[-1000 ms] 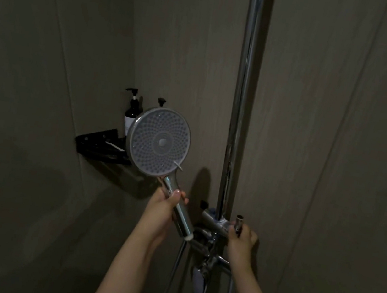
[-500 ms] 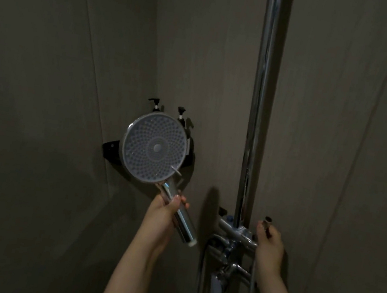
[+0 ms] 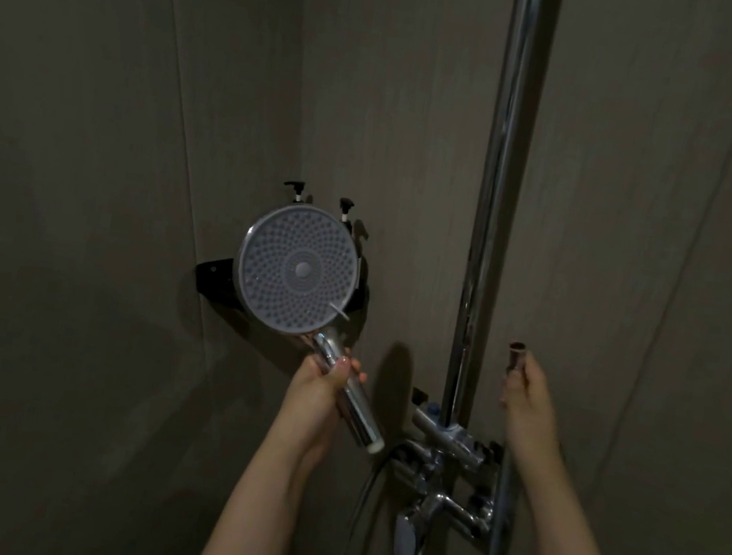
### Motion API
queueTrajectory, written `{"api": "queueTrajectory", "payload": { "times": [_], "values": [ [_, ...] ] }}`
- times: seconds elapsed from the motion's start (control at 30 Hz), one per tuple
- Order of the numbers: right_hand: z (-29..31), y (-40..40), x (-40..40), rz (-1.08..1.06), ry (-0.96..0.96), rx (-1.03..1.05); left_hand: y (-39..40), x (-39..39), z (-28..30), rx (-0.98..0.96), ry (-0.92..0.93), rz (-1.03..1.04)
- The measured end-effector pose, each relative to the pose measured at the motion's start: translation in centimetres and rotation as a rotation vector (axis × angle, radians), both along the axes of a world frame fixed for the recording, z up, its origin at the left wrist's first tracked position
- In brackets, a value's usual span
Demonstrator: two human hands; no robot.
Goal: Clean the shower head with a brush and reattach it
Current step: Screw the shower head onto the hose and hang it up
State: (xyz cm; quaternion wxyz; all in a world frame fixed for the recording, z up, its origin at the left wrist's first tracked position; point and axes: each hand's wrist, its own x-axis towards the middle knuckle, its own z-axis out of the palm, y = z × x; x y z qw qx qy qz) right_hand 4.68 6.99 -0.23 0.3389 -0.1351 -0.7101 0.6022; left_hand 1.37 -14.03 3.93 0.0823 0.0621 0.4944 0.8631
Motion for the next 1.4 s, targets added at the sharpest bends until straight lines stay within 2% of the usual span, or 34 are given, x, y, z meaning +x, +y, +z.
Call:
{"api": "queueTrajectory", "payload": {
  "times": [0.1, 0.37, 0.53, 0.63, 0.73, 0.8, 1.27, 1.4],
  "values": [
    [0.4, -1.1, 0.0, 0.114, -0.085, 0.035, 0.1, 0.1, 0.4, 0.008, 0.014, -0.002],
    [2.0, -3.8, 1.2, 0.278, -0.004, 0.014, -0.6, 0.2, 1.4, 0.065, 0.042, 0.035],
    [2.7, -5.1, 1.5, 0.325, -0.017, 0.085, -1.1, 0.0, 2.0, 0.189, 0.056, 0.068],
    [2.9, -5.9, 1.8, 0.417, -0.127, 0.129, -1.7, -0.2, 2.2, 0.254, 0.058, 0.106],
    [2.8, -6.8, 2.0, 0.547, -0.248, 0.268, -2.1, -1.0, 1.8, 0.357, 0.038, 0.124],
    [2.7, -7.5, 1.9, 0.596, -0.258, 0.291, -2.2, -1.3, 1.5, 0.421, 0.027, 0.126],
    [1.7, -9.1, 1.4, 0.542, -0.088, 0.250, -3.1, -1.7, 1.6, 0.505, 0.079, 0.164],
    [1.5, -9.5, 1.2, 0.562, -0.178, 0.231, -3.4, -1.7, 1.3, 0.500, 0.082, 0.160]
  ]
}}
